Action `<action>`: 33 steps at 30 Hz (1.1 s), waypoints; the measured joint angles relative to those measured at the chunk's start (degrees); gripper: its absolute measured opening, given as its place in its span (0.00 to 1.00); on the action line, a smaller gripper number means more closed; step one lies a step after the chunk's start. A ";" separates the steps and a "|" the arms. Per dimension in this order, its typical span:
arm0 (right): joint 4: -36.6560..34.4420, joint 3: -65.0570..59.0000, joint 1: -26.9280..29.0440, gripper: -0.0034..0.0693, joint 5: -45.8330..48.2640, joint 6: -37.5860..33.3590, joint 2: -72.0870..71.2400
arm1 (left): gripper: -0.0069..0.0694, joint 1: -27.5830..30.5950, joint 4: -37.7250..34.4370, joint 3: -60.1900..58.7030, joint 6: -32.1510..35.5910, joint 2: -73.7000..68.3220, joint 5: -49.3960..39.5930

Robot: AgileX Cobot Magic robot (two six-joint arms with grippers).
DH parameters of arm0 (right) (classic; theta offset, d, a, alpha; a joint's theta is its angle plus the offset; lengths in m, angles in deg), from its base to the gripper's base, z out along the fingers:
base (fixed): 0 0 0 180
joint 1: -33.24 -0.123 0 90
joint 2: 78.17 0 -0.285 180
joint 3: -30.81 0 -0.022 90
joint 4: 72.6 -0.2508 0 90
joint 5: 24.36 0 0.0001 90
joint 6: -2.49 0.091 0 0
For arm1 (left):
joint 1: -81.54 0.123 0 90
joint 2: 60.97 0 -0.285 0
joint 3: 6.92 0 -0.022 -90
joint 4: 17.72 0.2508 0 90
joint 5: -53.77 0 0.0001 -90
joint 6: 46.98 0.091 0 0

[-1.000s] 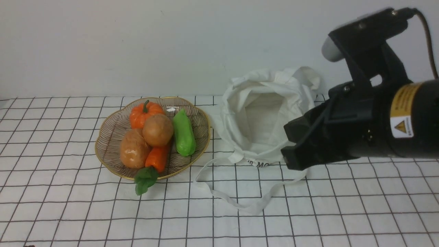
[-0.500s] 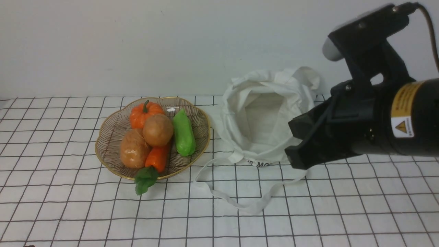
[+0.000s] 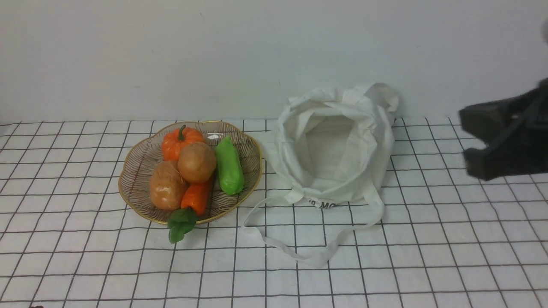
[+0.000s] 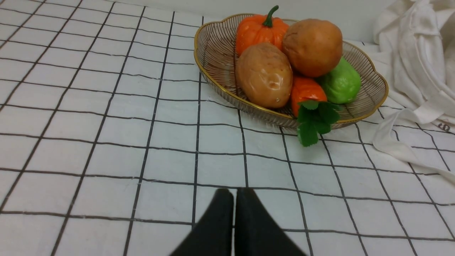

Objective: Take vegetables from bag on white checkered tablecloth place on plate.

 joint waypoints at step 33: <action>-20.63 -32.06 25.39 0.03 -15.29 -19.25 -36.56 | 0.08 0.00 0.00 0.00 0.00 0.00 0.00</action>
